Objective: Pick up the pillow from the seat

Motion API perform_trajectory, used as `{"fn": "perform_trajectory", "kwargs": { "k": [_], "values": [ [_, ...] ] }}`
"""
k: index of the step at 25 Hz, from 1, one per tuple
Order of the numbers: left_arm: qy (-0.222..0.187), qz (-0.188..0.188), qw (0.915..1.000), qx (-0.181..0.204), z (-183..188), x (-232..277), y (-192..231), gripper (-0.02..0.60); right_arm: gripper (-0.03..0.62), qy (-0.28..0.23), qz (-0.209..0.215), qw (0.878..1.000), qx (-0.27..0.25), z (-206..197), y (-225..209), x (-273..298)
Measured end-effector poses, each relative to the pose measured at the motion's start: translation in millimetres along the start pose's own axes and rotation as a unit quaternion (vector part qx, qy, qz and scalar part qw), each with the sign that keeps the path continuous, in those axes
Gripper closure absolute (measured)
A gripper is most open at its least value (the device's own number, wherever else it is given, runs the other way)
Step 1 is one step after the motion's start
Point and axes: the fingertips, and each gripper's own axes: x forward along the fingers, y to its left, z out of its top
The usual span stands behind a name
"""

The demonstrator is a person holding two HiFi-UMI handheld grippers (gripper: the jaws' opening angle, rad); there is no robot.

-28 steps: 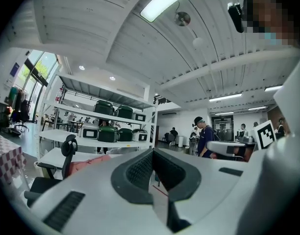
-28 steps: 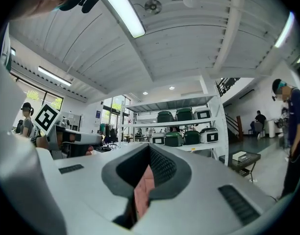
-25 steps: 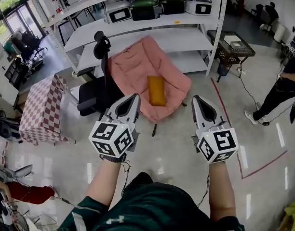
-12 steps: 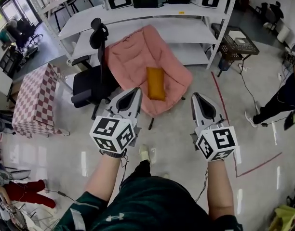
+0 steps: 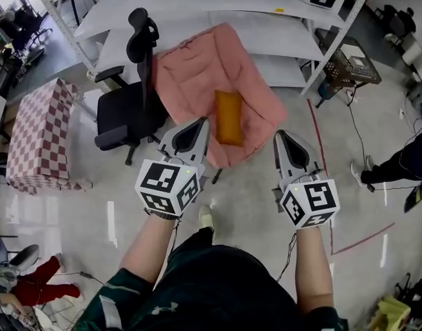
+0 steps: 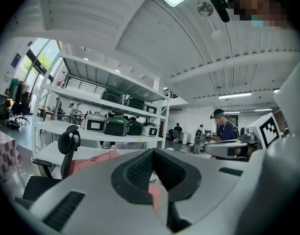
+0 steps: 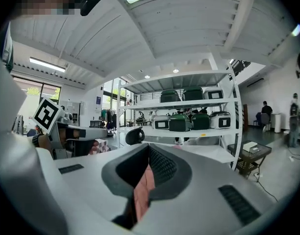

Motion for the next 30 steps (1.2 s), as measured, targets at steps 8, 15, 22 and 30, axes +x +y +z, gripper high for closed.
{"fn": "perform_trajectory", "kwargs": {
  "k": [8,15,22,30],
  "values": [
    [0.032,-0.031,0.9988,-0.018,-30.3,46.0,63.0,0.577,0.592,0.049,-0.002,0.999,-0.002,-34.0,15.9,86.8],
    [0.052,-0.048,0.9973,-0.016,-49.8,74.7,62.7,0.577,0.591,0.071,-0.007,0.997,0.004,-56.1,-3.2,110.2],
    [0.073,-0.045,0.9962,-0.018,-87.9,117.2,71.0,0.577,0.591,0.113,0.014,0.993,0.008,-112.6,-25.2,143.4],
    [0.081,-0.029,0.9962,-0.014,-143.6,181.3,83.6,0.577,0.591,0.182,0.070,0.980,-0.029,-209.2,-57.1,201.1]
  ]
}}
